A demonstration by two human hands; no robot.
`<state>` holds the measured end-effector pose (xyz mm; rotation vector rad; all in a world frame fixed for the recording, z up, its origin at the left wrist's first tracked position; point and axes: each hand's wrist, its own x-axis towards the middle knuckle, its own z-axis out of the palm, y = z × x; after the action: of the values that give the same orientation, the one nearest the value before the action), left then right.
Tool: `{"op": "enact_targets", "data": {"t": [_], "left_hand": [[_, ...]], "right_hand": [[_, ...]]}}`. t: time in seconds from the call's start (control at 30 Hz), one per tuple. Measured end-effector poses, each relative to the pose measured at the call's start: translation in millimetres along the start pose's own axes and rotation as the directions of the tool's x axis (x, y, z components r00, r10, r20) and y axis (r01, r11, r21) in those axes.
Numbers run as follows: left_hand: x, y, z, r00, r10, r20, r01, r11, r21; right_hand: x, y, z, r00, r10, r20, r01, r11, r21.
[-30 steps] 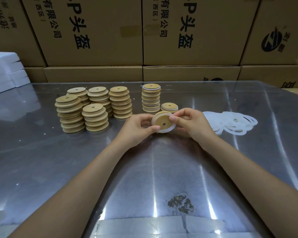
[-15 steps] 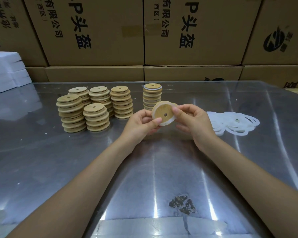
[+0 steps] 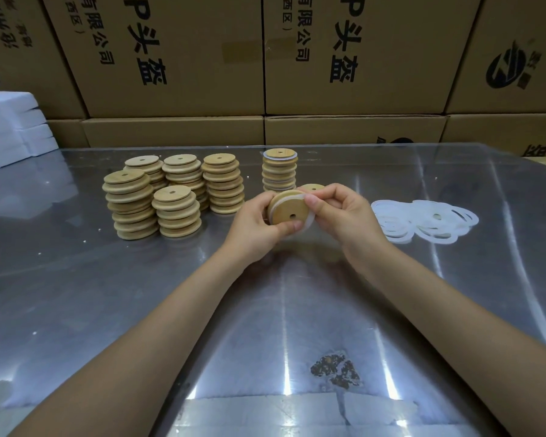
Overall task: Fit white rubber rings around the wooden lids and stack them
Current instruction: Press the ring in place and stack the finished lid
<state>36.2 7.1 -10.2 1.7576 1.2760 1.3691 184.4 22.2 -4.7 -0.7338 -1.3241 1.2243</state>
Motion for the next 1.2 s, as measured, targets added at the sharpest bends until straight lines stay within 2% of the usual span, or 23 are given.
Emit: {"op": "enact_targets", "data": {"t": [0.07, 0.17, 0.23, 0.3, 0.37, 0.43, 0.5, 0.6, 0.73, 0.83, 1.03, 1.2], "left_hand": [[-2, 0, 2, 1.000, -0.025, 0.004, 0.025, 0.995, -0.093], [-4, 1, 4, 0.999, -0.031, -0.016, 0.029, 0.988, -0.150], [-3, 1, 5, 0.999, 0.022, -0.045, -0.024, 0.999, -0.049], [-4, 1, 5, 0.996, 0.058, -0.071, -0.057, 0.998, 0.024], [-5, 0, 5, 0.992, 0.077, -0.095, -0.065, 0.990, 0.122], [-5, -2, 4, 0.991, 0.096, -0.095, -0.063, 0.951, 0.303], [-4, -2, 3, 0.992, 0.091, -0.084, -0.054, 0.927, 0.372], [-2, 1, 1, 0.996, 0.058, -0.073, -0.033, 0.951, 0.307], [-2, 4, 0, 0.999, 0.027, -0.029, -0.024, 0.995, 0.098], [-3, 5, 3, 1.000, 0.007, -0.022, -0.008, 1.000, -0.008], [-3, 5, 5, 0.996, -0.020, -0.084, 0.007, 0.989, -0.150], [-2, 3, 3, 0.999, -0.026, -0.033, 0.018, 0.976, -0.216]], "right_hand": [[0, 0, 0, 0.999, -0.053, 0.015, 0.053, 0.997, -0.051], [-1, 1, 0, 0.979, -0.202, -0.018, 0.185, 0.927, -0.327], [-3, 3, 0, 0.958, -0.283, -0.047, 0.230, 0.856, -0.464], [-3, 6, -1, 0.949, -0.313, -0.047, 0.251, 0.834, -0.491], [-3, 7, 0, 0.956, -0.294, -0.025, 0.246, 0.841, -0.482], [-4, 10, 0, 0.966, -0.258, 0.011, 0.229, 0.838, -0.495], [-3, 10, 1, 0.972, -0.233, 0.030, 0.215, 0.830, -0.515], [-1, 5, 2, 0.983, -0.185, -0.011, 0.167, 0.911, -0.378], [-1, 2, 1, 0.995, -0.092, -0.039, 0.083, 0.977, -0.197], [0, 1, 0, 0.992, -0.119, -0.028, 0.112, 0.974, -0.197], [-1, 4, 1, 0.980, -0.198, -0.029, 0.178, 0.930, -0.320], [-4, 0, 2, 0.997, -0.007, -0.081, -0.002, 0.994, -0.110]]}}
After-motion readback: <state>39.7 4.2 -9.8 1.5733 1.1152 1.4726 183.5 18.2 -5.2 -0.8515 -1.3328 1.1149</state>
